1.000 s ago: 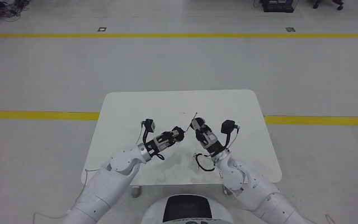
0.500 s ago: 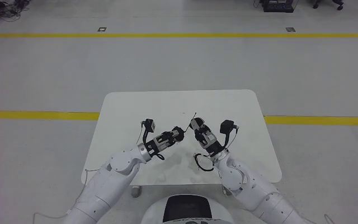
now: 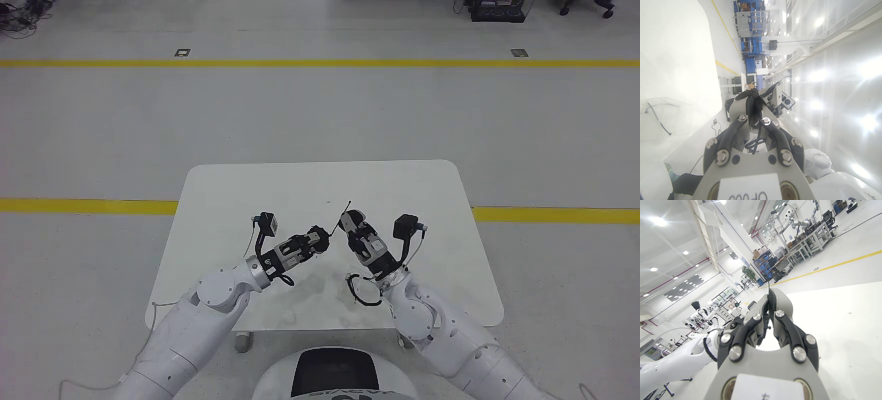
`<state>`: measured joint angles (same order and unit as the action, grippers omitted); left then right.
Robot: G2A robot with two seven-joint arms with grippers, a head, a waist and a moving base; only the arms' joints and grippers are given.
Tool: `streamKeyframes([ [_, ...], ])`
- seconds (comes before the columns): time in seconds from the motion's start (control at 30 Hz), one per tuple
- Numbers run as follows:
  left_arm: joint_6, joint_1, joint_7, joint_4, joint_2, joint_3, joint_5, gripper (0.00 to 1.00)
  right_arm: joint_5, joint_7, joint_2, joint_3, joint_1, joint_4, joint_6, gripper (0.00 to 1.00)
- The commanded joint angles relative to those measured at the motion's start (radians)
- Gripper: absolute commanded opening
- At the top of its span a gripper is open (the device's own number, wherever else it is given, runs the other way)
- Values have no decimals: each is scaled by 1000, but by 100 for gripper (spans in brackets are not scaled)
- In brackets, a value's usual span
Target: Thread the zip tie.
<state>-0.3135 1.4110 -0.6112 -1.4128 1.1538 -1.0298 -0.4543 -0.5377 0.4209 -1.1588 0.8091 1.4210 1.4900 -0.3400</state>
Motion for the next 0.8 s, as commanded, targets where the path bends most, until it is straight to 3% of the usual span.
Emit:
streamKeyframes([
  [0.0, 0, 0, 0, 0, 0, 0, 0, 0, -3, 0, 0, 1, 1, 2, 0, 0],
  [0.77, 0, 0, 0, 0, 0, 0, 0, 0, -13, -18, -7, 10, 2, -10, 0, 0],
])
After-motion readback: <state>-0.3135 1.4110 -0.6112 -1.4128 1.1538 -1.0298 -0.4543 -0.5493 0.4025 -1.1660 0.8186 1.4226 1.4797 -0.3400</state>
